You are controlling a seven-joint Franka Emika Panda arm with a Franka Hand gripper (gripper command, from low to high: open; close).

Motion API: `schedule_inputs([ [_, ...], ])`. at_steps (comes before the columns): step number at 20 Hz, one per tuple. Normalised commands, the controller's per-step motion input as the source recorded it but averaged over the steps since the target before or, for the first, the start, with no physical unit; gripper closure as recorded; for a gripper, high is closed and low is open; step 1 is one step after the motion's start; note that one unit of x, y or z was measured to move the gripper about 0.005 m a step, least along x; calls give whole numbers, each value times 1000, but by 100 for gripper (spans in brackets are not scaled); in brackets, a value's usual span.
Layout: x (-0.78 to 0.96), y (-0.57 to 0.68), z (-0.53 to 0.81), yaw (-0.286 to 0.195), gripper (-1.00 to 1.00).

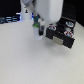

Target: Open the kcup holder, insert the kcup into the holder, and close the kcup holder

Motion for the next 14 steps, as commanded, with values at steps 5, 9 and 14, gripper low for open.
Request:
schedule_inputs([
  [5,44,646,436,24,100],
  [9,47,661,332,16,100],
  [14,45,638,140,36,100],
])
